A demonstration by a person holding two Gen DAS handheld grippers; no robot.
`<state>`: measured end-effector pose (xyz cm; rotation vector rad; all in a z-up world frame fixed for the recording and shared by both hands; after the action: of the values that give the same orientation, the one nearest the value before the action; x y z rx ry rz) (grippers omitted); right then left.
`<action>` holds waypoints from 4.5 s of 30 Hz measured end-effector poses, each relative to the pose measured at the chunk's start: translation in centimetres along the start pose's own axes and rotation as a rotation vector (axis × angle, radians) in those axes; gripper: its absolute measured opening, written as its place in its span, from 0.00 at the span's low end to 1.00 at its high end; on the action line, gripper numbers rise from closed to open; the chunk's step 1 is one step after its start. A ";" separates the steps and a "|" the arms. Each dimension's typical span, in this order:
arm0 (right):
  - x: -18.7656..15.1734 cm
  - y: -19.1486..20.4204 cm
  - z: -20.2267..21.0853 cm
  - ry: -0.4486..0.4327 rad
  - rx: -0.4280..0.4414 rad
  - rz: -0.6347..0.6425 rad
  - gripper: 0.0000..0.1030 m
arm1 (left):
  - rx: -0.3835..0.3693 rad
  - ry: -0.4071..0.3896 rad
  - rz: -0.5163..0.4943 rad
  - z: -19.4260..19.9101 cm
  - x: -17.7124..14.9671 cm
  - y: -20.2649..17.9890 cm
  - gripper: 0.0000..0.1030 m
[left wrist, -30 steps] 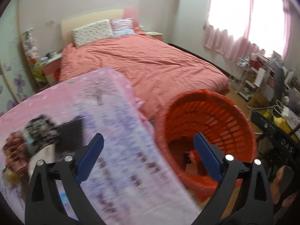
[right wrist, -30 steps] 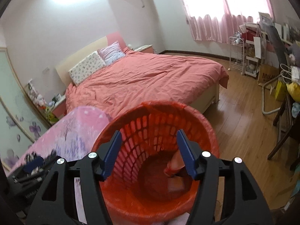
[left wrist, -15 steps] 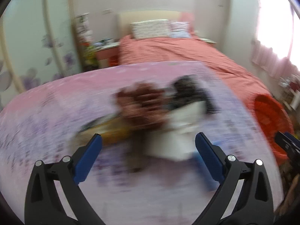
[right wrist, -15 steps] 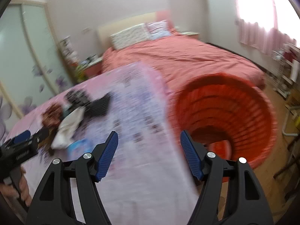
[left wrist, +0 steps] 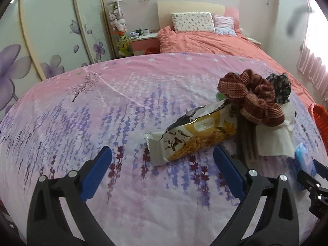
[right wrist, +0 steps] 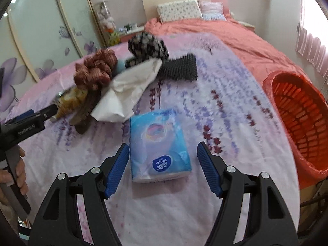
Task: Collect trash
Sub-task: 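Move the left gripper to the snack wrapper while the right gripper approaches the blue tissue pack, then grasp the brown plaid scrunchie with the left gripper while the right gripper grasps the blue tissue pack, then carry the scrunchie and tissue pack to the orange basket and release both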
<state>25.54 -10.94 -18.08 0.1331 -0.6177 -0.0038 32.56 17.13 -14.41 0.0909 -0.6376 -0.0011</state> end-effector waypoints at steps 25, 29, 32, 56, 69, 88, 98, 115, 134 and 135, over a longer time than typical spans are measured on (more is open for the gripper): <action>0.4 -1.0 -0.7 -0.011 -0.052 -0.055 0.52 | -0.095 0.032 -0.013 -2.6 0.9 0.0 0.19; 0.4 -1.0 -0.7 -0.009 -0.058 -0.051 0.52 | -0.132 0.033 0.005 -2.4 1.1 0.5 0.36; 0.4 -1.0 -0.7 -0.009 -0.053 -0.054 0.52 | -0.135 0.013 -0.002 -2.4 1.8 0.2 0.64; 0.4 -1.1 -1.0 -0.002 -0.073 -0.034 0.53 | -0.155 0.044 -0.057 -3.7 2.1 -0.9 0.21; -0.7 -3.9 0.0 -0.014 -0.111 -0.076 0.52 | -0.261 0.029 -0.122 0.4 -1.3 -9.5 0.52; -0.7 -4.6 -0.1 -0.019 -0.120 -0.044 0.52 | -0.291 0.000 0.117 -1.4 4.4 -8.1 0.41; 0.4 -4.6 -0.7 0.002 -0.095 -0.068 0.52 | -0.277 0.013 0.175 -2.4 4.9 -6.1 0.41; 0.5 -4.5 0.0 -0.036 -0.099 -0.039 0.49 | -0.265 -0.012 0.099 -2.8 5.3 -7.8 0.15; 4.1 -5.2 9.3 -0.242 -0.073 -0.080 0.49 | -0.242 -0.188 0.033 9.0 5.7 -7.1 0.14; 4.3 -5.3 10.0 -0.255 -0.074 -0.084 0.49 | -0.247 -0.189 0.030 9.4 5.5 -7.2 0.14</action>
<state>23.47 -17.60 -8.25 0.0876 -0.8651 -0.1260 31.54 8.96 -4.24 -0.1586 -0.8230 -0.0602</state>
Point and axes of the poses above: each gripper's, at about its wrist camera, not at the fingertips, and z roughly against the way its jaws point, y to its left, x to its top, the point moved 9 cm from there along -z, roughly the way its jaws point, and after that the axes turned 5 degrees about y, right-handed, at the moved point
